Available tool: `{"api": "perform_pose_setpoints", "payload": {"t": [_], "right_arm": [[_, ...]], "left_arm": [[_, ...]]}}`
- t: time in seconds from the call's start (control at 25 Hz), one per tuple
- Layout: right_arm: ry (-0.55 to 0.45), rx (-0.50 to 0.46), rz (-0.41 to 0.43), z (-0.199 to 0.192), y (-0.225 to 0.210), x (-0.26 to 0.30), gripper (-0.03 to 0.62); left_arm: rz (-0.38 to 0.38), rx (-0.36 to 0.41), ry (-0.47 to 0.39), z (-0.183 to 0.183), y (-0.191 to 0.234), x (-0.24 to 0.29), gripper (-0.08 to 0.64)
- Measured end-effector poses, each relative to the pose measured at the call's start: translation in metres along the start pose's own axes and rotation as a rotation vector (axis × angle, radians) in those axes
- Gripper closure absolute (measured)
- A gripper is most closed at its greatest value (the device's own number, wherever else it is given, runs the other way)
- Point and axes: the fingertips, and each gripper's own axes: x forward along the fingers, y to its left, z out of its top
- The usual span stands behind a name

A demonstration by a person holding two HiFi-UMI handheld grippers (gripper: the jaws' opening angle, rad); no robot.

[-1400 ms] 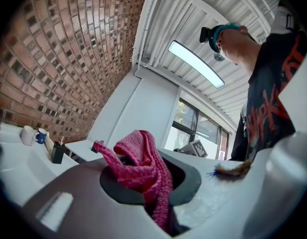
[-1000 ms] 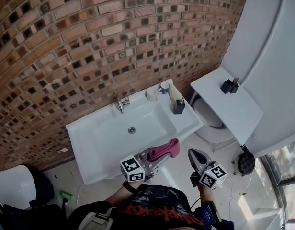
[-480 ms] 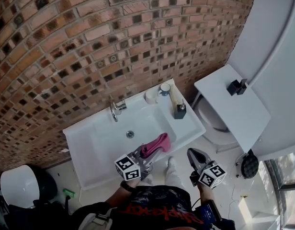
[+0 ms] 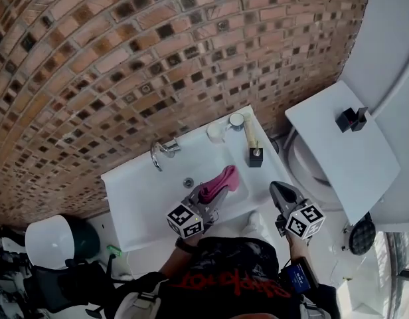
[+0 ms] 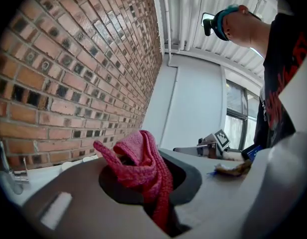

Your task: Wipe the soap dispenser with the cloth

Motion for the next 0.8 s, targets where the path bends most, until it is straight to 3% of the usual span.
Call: {"api": "perform_pose_setpoints", "payload": {"t": [0.12, 0.24, 0.4, 0.48, 0.72, 0.8], "right_arm": [[0.011, -0.028, 0.023, 0.0, -0.007, 0.016, 0.592], [0.031, -0.054, -0.007, 0.001, -0.025, 0.023, 0.592], [0.064, -0.082, -0.073, -0.003, -0.045, 0.034, 0.592], [0.101, -0.148, -0.089, -0.008, -0.05, 0.041, 0.592], [0.266, -0.481, -0.005, -0.043, -0.058, 0.073, 0.592], [0.32, -0.51, -0.003, -0.067, -0.074, 0.082, 0.521]], "left_arm": [[0.019, -0.024, 0.011, -0.003, 0.021, 0.009, 0.508], [0.032, -0.062, 0.005, -0.009, 0.038, 0.014, 0.508], [0.027, -0.028, 0.009, -0.005, 0.054, 0.015, 0.508], [0.031, -0.026, 0.005, -0.002, 0.06, 0.014, 0.508], [0.079, -0.043, -0.04, -0.006, 0.078, 0.003, 0.508], [0.102, -0.051, -0.042, -0.008, 0.077, -0.001, 0.508]]}}
